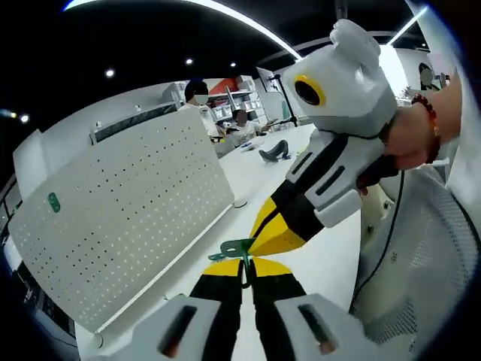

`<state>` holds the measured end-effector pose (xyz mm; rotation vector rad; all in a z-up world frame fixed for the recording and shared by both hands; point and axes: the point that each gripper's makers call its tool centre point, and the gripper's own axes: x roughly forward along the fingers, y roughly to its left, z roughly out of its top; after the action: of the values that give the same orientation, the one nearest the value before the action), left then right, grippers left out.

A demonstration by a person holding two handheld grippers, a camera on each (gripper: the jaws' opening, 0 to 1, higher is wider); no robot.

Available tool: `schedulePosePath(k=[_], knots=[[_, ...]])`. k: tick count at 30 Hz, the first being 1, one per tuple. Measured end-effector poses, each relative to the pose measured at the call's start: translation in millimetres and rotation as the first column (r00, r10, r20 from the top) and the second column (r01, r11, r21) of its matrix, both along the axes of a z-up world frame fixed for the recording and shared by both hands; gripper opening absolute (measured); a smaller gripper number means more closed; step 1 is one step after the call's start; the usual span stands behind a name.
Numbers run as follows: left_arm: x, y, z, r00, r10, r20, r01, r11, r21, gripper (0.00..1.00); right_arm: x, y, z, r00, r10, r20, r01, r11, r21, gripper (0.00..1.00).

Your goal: Insert the hook assembly into the mounting plate slot until the hook locks in place.

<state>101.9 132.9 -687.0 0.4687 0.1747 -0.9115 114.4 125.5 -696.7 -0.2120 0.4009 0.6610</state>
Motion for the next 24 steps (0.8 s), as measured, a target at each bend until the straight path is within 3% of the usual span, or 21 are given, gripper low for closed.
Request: schedulePosePath(k=[3,6,14,18,20,22,24], knots=[[0.8,-0.6,1.2,1.0,-0.001,0.005,0.001,1.0,0.0,0.04,-1.1,-2.3,-0.3,0.999,-0.025,-0.023,0.025,0.999,0.03,0.01],[0.7,-2.0,3.0,1.0,-0.005,-0.029,0.004,0.999,-0.036,0.02,-1.3,-3.8,-0.5,1.0,-0.025,-0.01,0.025,1.0,0.013,0.0],[-0.5,-4.1,8.7,0.995,-0.002,-0.104,-0.013,0.99,-0.144,0.08,2.6,-7.9,6.2,0.999,-0.039,0.023,0.039,0.999,0.009,0.01],[1.8,-1.1,13.9,0.989,0.015,-0.149,-0.047,0.975,-0.218,0.08,4.2,-10.9,9.4,0.998,-0.046,0.04,0.045,0.999,0.006,0.01],[3.6,1.2,22.3,0.987,0.026,-0.157,-0.072,0.952,-0.296,0.09,4.7,-11.6,10.5,0.998,-0.045,0.037,0.044,0.999,0.019,0.01],[1.9,1.9,21.8,0.974,0.022,-0.227,-0.102,0.933,-0.346,0.12,5.1,-12.4,11.6,0.998,-0.049,0.038,0.048,0.999,0.026,0.01],[2.9,4.3,22.9,0.973,0.028,-0.228,-0.111,0.925,-0.363,0.13,6.0,-13.9,13.9,0.997,-0.053,0.052,0.052,0.998,0.023,0.01]])
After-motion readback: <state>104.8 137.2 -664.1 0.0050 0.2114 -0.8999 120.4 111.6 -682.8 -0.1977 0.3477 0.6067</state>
